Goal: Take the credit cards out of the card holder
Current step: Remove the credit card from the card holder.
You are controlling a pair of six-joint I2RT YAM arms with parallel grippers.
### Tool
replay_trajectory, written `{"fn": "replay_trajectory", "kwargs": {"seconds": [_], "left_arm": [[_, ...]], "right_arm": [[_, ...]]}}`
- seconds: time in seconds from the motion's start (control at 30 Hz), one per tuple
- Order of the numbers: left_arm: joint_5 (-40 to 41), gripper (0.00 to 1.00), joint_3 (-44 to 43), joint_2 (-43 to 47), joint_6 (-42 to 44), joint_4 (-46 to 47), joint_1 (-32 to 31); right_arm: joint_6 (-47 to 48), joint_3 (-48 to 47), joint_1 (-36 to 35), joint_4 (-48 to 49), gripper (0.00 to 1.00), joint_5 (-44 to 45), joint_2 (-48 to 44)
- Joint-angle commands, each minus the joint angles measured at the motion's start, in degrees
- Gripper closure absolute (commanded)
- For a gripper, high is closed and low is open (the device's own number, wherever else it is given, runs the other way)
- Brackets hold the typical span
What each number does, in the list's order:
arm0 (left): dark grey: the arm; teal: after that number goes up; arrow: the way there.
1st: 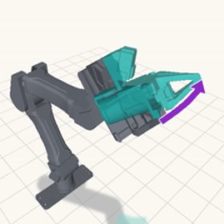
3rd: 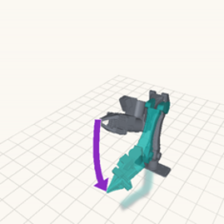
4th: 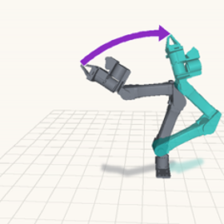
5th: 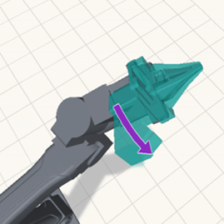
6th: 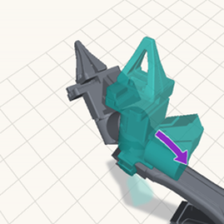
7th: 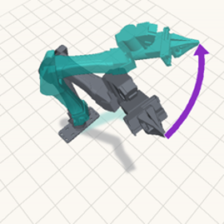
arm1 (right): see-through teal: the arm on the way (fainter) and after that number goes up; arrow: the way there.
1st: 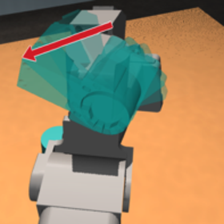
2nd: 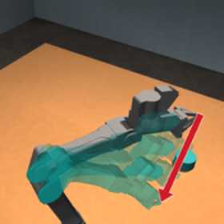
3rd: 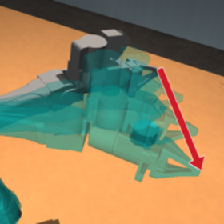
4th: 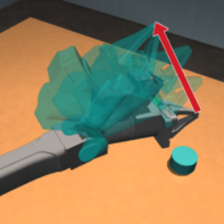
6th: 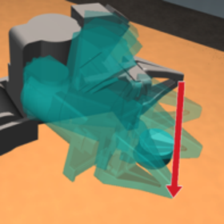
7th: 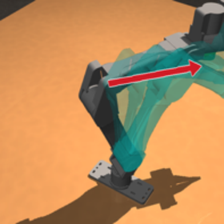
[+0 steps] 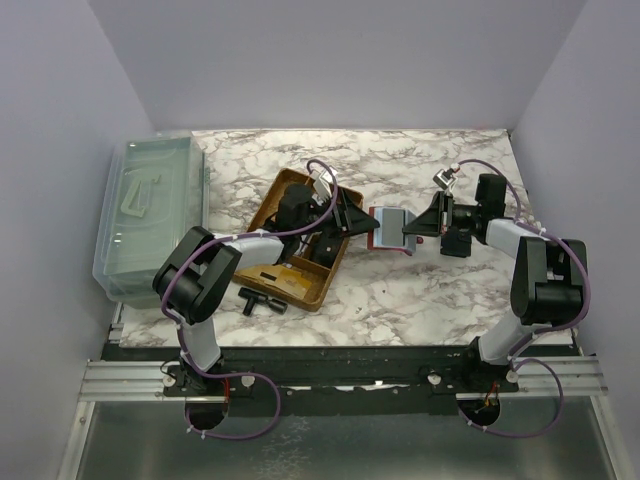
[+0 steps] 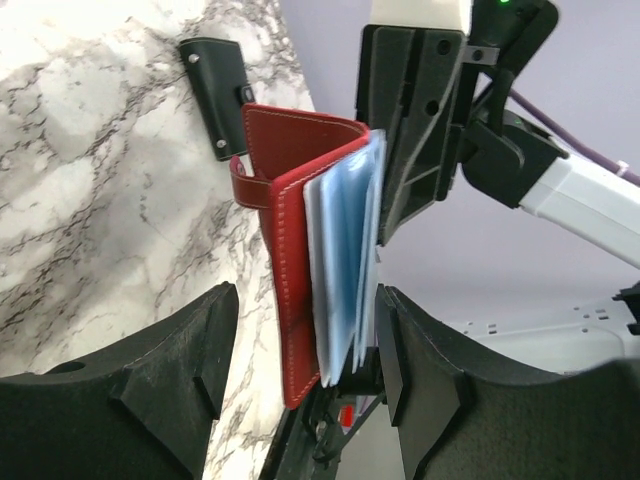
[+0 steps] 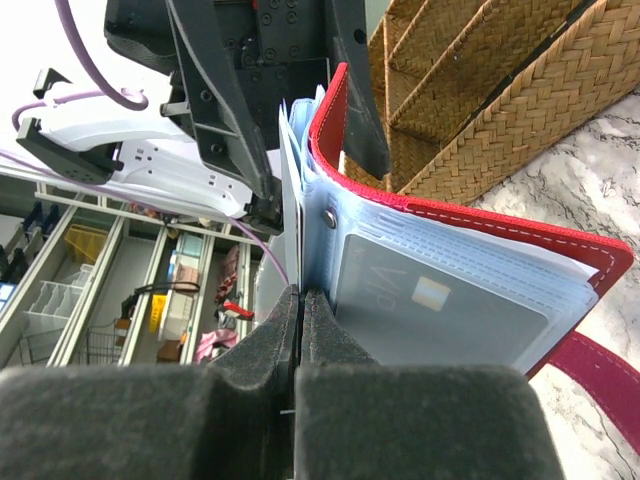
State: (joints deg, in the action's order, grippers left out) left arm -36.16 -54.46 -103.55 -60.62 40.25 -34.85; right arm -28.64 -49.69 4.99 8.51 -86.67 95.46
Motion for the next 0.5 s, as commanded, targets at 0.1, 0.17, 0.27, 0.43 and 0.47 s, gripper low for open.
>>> {"fn": "replay_trajectory", "kwargs": {"seconds": [0.1,0.17,0.27,0.43,0.47], "left_arm": [[-4.40,0.40,-1.21,0.19,-3.70,9.45,-0.54],[-4.59,0.44,-1.43,-0.38,-4.56,10.21,-0.72],[-5.08,0.55,-1.44,-1.21,-5.85,11.61,-0.74],[-5.44,0.59,-1.97,-2.07,-7.00,12.73,-0.74],[-5.48,0.59,-2.16,-2.20,-7.05,12.81,-0.74]], "right_arm": [[-1.20,0.51,0.26,2.27,1.00,-2.62,-1.33],[-1.37,0.51,0.25,2.29,1.00,-2.55,-1.32],[-1.51,0.48,0.22,2.46,1.00,-2.62,-1.31],[-1.63,0.54,0.20,2.54,1.00,-2.70,-1.24],[-1.69,0.56,0.25,2.56,1.00,-2.64,-1.21]]}}
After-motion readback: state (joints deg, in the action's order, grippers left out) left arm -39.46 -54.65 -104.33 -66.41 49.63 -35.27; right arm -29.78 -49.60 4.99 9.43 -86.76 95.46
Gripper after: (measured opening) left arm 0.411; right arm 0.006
